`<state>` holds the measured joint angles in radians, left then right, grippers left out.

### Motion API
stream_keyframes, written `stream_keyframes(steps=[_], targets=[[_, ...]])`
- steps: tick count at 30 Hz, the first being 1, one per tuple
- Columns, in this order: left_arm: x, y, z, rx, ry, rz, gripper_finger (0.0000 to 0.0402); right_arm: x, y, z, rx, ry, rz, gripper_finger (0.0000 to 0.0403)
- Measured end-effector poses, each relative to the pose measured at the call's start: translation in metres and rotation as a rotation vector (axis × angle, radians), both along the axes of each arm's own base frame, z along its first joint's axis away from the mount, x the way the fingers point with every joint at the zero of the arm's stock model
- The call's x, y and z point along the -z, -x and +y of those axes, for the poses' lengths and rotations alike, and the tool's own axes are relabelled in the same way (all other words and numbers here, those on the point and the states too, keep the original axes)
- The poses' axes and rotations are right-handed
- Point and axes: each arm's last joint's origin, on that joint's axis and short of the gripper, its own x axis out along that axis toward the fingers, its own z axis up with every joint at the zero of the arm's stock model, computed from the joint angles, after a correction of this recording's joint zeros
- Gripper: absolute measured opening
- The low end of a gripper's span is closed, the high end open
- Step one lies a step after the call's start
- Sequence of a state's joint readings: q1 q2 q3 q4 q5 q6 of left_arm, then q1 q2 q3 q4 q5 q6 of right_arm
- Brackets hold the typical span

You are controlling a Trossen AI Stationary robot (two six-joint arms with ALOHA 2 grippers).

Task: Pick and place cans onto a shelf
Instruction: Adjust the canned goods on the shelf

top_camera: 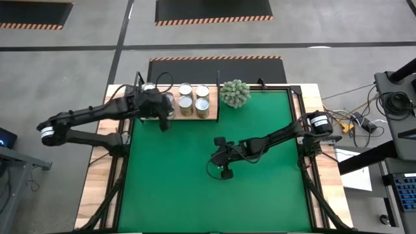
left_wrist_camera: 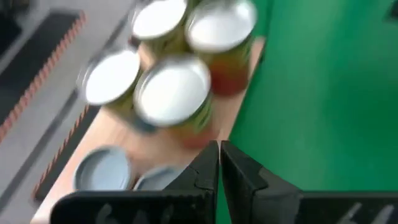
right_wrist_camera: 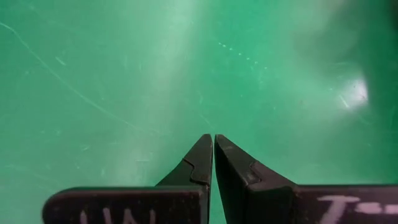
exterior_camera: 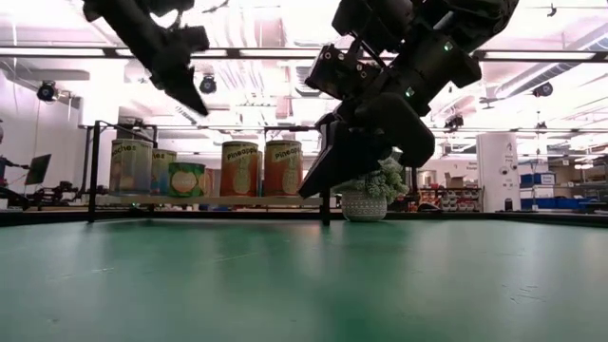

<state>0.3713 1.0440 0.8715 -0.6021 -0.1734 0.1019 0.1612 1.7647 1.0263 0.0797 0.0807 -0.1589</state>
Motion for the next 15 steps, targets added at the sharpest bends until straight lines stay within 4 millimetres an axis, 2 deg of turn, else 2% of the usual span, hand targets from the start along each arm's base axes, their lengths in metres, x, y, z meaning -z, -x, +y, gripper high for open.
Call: stream_keyframes(steps=[9, 15], targets=[[-0.005, -0.002, -0.033, 0.087, -0.039, -0.290, 0.0000, -0.022, 0.010, -0.002, 0.001, 0.000, 0.003, 0.0009], [-0.013, -0.001, -0.046, 0.062, -0.059, -0.377, 0.0000, -0.039, 0.019, -0.003, 0.006, -0.005, 0.006, 0.0009]])
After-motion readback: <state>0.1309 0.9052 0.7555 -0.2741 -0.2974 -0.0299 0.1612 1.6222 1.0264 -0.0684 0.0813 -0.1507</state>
